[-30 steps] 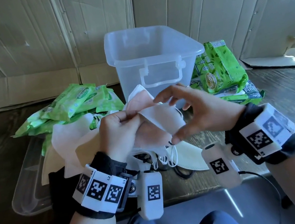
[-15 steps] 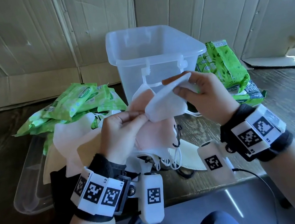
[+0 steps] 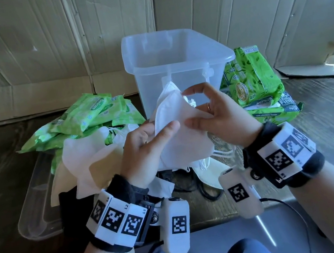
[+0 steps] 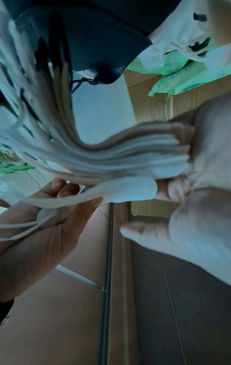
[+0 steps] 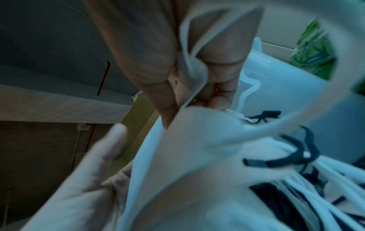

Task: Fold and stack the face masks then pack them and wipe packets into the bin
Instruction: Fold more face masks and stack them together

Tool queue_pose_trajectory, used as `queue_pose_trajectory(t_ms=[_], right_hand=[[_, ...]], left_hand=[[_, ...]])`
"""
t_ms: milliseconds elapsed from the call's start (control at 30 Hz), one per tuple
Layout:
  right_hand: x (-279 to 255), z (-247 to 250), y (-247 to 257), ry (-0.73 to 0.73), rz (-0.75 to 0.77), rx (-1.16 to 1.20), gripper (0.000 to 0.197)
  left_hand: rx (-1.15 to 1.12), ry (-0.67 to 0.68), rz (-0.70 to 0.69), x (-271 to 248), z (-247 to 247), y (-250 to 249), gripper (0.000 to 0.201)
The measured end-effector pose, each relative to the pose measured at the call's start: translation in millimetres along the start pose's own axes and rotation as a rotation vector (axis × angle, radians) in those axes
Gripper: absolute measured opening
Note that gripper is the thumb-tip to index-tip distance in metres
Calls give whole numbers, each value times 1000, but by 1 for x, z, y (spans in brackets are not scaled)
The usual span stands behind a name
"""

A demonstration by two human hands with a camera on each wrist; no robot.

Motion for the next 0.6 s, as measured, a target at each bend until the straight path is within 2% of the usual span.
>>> queue_pose_trajectory(t_ms=[33, 67, 167, 267, 367, 467, 600], right_hand=[[0, -1, 1, -1, 3, 14, 42], [0, -1, 0, -5, 3, 14, 41], [0, -2, -1, 3, 3, -15, 39], [2, -1, -2, -49, 54, -129, 36], [3, 2, 1, -194, 177, -277, 36], [2, 1, 3, -260, 293, -375, 30], [-2, -1, 5, -215, 438, -410, 15]], left_hand=[[-14, -15, 7, 0, 0, 2, 16], [-19, -30, 14, 1, 1, 4, 13], [1, -62, -8, 2, 2, 10, 27], [12, -59, -64, 2, 1, 7, 29], [26, -60, -107, 2, 0, 3, 32], [60, -118, -155, 3, 3, 6, 50], [27, -99, -179, 2, 2, 6, 62]])
Point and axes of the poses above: each hand's wrist, its own x-axis towards the middle knuckle, its own z-axis out of the back of the hand, y = z × x, the point moved 2 cm from there along x, towards the middle knuckle, and after that the axes turned 5 degrees about -y, right-handed, at the moved point
